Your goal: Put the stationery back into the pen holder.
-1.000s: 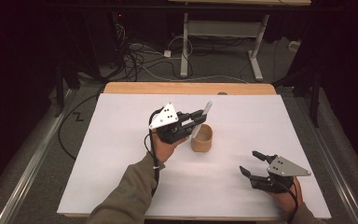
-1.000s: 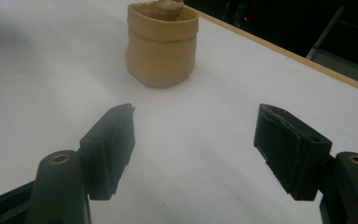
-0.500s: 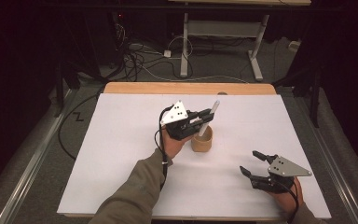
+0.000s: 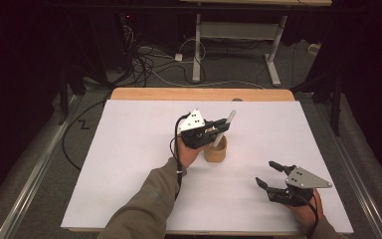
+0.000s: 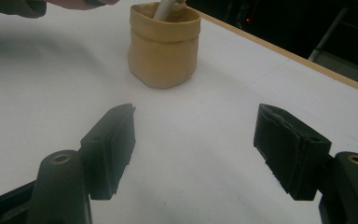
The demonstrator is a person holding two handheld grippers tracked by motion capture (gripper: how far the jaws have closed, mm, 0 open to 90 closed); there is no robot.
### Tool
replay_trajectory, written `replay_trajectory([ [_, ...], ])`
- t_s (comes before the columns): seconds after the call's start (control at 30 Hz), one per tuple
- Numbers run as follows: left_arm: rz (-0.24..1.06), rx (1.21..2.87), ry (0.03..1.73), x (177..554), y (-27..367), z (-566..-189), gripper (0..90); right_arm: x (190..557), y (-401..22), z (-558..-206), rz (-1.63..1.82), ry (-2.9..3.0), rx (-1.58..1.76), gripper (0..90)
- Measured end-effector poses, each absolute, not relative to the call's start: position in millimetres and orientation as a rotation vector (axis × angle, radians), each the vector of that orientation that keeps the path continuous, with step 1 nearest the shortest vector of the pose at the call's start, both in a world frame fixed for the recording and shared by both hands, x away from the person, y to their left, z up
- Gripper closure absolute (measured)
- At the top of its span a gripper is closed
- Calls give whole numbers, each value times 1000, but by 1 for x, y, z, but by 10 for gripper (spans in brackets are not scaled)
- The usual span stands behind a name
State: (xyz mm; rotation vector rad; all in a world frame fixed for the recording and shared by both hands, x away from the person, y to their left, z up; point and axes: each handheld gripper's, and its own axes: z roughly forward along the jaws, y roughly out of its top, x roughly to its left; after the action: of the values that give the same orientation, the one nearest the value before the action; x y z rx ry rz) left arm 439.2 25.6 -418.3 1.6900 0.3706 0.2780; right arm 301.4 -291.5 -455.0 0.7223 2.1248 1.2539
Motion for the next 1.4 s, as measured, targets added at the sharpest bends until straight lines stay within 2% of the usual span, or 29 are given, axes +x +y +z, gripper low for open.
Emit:
replay_trajectory([
  [0.37,269,1722,397,440,26,-432,750,301,-292,-455,1253,2129,719,302],
  [1.1,322,1764,394,433,32,-433,740,301,-290,-456,1246,2137,717,304],
  [1.27,357,1792,388,430,34,-428,718,300,-290,-455,1244,2137,711,305],
  [1.4,384,1818,389,428,33,-424,663,300,-290,-455,1249,2141,713,307],
])
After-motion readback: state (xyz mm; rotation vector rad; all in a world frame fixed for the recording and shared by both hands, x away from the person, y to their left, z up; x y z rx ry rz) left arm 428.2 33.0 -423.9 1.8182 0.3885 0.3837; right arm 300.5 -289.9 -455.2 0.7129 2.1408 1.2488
